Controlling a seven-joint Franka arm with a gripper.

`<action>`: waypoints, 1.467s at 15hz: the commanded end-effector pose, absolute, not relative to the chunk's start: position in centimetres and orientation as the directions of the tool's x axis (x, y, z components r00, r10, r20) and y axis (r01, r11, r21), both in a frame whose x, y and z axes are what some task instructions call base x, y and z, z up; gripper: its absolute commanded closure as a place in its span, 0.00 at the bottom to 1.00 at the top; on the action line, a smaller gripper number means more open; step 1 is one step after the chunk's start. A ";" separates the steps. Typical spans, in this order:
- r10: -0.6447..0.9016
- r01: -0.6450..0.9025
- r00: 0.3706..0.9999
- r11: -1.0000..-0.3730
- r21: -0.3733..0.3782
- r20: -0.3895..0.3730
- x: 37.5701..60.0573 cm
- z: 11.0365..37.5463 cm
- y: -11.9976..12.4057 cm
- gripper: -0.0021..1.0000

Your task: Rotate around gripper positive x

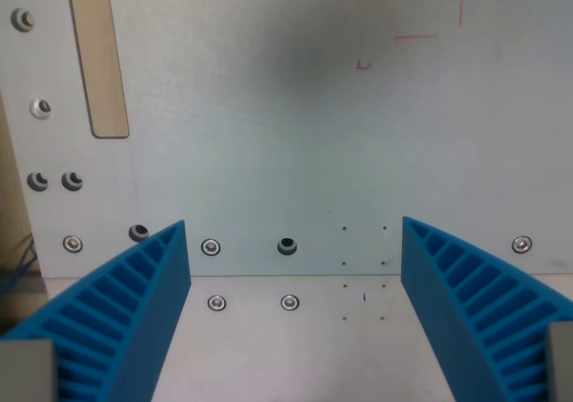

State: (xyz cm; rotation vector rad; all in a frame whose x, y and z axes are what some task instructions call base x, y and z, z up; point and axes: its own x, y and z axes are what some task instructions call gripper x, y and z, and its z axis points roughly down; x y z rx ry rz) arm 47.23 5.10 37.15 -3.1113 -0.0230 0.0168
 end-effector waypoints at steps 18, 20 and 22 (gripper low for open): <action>0.024 0.021 1.000 -0.932 -0.363 -0.003 47.2 37.4 4.7 0.00; 0.024 0.021 1.000 -0.923 -0.385 -0.003 47.2 37.4 4.7 0.00; 0.024 0.021 1.000 -0.914 -0.406 -0.003 47.2 37.4 4.7 0.00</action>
